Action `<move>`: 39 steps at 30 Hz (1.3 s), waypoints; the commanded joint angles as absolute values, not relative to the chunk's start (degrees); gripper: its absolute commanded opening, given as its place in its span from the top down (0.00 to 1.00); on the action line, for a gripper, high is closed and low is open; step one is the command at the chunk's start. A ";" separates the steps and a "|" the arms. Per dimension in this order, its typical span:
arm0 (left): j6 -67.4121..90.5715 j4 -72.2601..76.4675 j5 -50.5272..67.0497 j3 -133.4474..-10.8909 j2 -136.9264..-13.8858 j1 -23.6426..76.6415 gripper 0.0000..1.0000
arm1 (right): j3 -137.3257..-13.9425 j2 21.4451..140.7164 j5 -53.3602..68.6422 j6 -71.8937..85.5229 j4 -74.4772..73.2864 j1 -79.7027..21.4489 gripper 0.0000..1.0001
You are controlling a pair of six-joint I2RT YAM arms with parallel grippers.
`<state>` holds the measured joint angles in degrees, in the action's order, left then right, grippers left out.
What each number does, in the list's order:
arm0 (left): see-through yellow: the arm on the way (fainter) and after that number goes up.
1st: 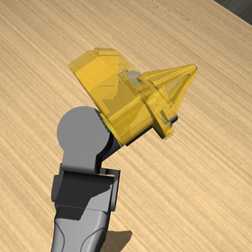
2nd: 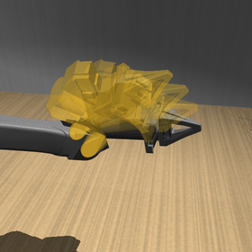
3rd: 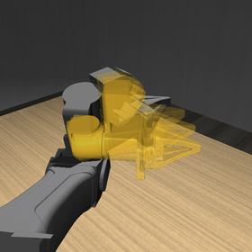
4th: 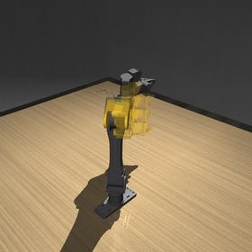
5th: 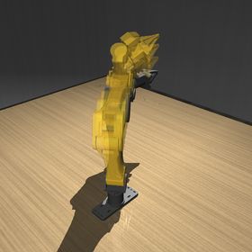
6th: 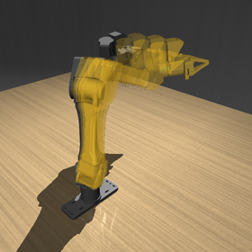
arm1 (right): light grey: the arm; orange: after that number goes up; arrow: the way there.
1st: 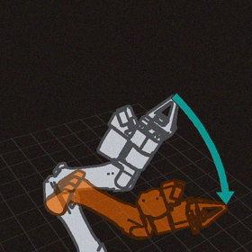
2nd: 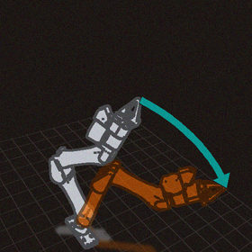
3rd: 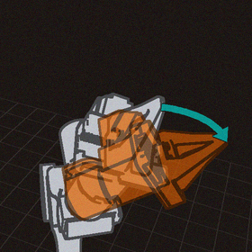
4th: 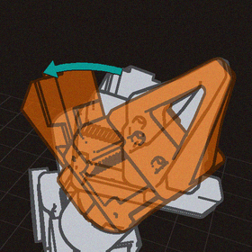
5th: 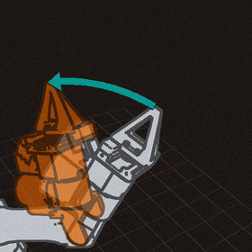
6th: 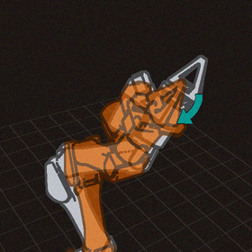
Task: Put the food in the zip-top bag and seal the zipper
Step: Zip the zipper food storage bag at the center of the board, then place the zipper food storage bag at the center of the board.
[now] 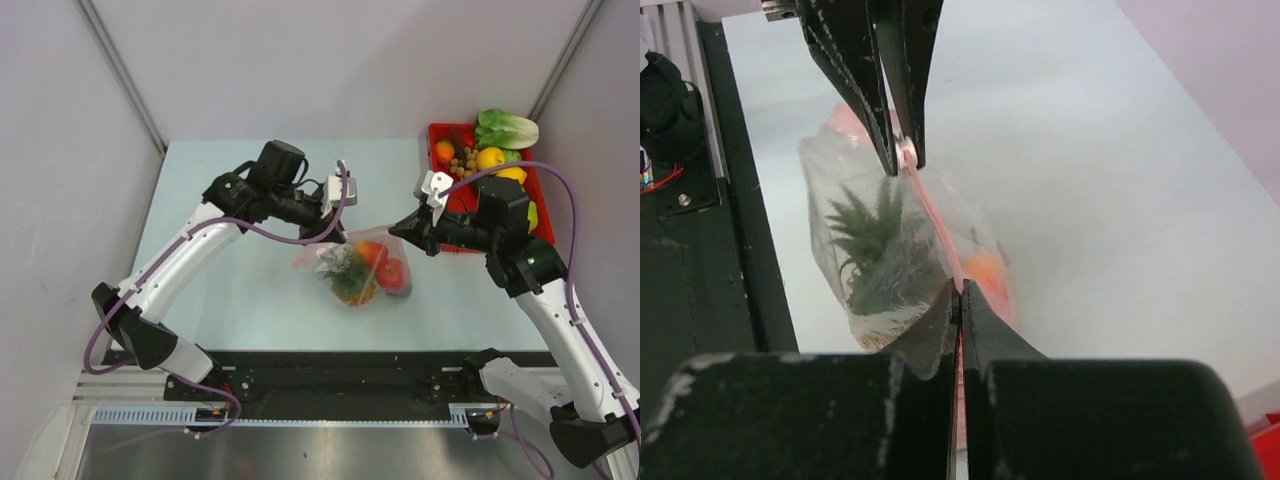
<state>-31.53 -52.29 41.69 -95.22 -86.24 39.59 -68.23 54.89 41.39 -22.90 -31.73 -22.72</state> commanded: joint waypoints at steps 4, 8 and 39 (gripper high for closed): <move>-35.68 -61.25 37.09 -94.48 -82.00 34.46 0.89 | -67.41 51.16 38.67 -21.45 -25.75 -18.46 1.00; -36.82 -63.36 34.90 -94.05 -80.86 32.79 0.89 | -66.45 50.28 39.20 -21.45 -25.66 -15.30 1.00; -20.48 -44.83 27.50 -121.37 -98.17 17.05 1.00 | -69.87 75.40 37.01 -9.76 24.51 -10.28 1.00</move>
